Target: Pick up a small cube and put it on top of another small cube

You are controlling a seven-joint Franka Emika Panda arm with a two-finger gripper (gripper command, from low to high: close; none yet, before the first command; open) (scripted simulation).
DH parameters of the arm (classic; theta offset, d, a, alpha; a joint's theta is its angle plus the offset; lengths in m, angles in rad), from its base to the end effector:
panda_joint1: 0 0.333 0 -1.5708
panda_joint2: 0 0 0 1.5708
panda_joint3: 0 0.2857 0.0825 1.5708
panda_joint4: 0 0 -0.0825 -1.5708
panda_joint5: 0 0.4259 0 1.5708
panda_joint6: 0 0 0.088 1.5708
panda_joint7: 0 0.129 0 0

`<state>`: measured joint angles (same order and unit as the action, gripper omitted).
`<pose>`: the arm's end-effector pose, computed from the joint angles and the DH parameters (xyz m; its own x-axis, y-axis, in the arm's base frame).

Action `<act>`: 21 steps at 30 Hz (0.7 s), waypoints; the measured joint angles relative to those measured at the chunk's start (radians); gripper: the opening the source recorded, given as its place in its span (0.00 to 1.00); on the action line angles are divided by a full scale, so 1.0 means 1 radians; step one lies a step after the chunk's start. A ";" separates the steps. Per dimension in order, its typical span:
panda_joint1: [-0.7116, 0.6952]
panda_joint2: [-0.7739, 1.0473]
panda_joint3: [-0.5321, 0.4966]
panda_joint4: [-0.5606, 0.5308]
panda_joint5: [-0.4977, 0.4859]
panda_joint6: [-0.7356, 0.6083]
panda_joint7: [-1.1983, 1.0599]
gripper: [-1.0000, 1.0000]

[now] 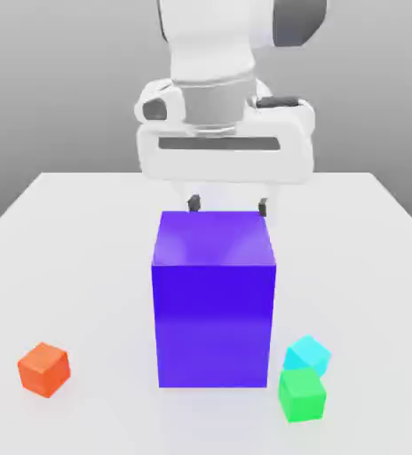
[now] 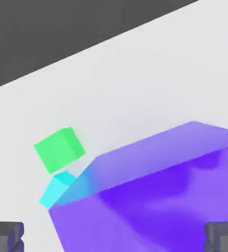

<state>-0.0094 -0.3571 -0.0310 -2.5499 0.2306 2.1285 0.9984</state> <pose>0.4524 -0.0028 0.3155 0.3899 -0.8973 -0.2068 -0.9198 -0.3901 -0.0415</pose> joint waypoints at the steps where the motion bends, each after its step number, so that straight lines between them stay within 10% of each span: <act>1: 0.000 0.036 -0.019 0.019 0.022 0.006 -0.028 1.00; 21: -0.200 0.701 -0.190 0.387 0.216 0.208 -0.410 1.00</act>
<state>-0.2095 0.3438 -0.2207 -2.1632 0.4466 2.3369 0.5887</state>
